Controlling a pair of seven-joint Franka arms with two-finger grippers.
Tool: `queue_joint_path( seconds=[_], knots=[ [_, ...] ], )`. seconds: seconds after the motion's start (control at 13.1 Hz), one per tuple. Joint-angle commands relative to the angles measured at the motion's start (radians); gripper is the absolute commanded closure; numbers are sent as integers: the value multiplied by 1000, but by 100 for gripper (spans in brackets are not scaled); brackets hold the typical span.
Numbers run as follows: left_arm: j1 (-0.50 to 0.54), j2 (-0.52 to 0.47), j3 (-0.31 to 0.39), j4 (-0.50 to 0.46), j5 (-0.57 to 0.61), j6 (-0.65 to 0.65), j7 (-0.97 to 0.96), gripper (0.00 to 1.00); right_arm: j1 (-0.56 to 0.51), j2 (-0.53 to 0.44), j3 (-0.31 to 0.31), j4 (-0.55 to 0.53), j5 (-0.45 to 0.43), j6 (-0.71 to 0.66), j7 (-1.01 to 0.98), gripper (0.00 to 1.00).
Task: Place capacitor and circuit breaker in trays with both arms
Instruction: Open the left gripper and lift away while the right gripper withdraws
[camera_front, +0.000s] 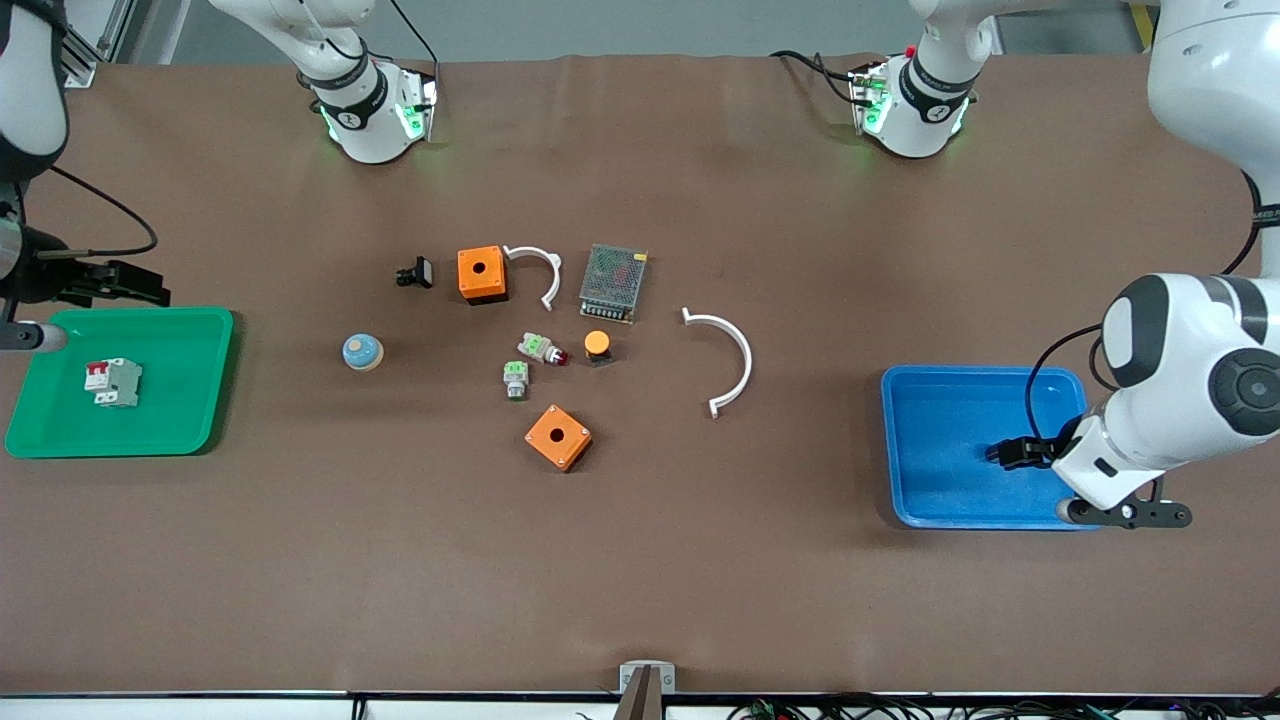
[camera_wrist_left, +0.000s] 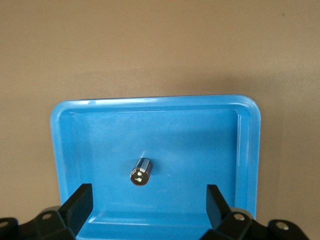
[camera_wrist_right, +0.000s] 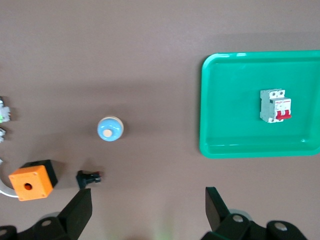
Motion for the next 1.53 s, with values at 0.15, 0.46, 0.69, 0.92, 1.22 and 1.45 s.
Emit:
queue_joint_path(
  seconds=[0.15,0.46,0.69,0.92,1.22,1.45],
  knots=[
    [6,-158,-18,13,4,-96,10,0,94,-103,-8,-31,18,-11,134,0],
    [14,-316,-31,13,-62,-259,10,0,90,-118,-14,64,102,-87,129,0],
    [15,-404,-29,12,-89,-371,16,0,88,-111,-14,127,90,-104,118,0],
    [-40,-479,35,-2,-144,-466,18,0,91,-109,-14,135,52,-104,117,0],
    [-175,-568,207,-103,-218,-494,19,0,84,-66,-14,202,42,-104,117,0],
    [-184,-570,197,-97,-220,-498,19,0,84,-65,-16,216,42,-95,115,0]
  ],
)
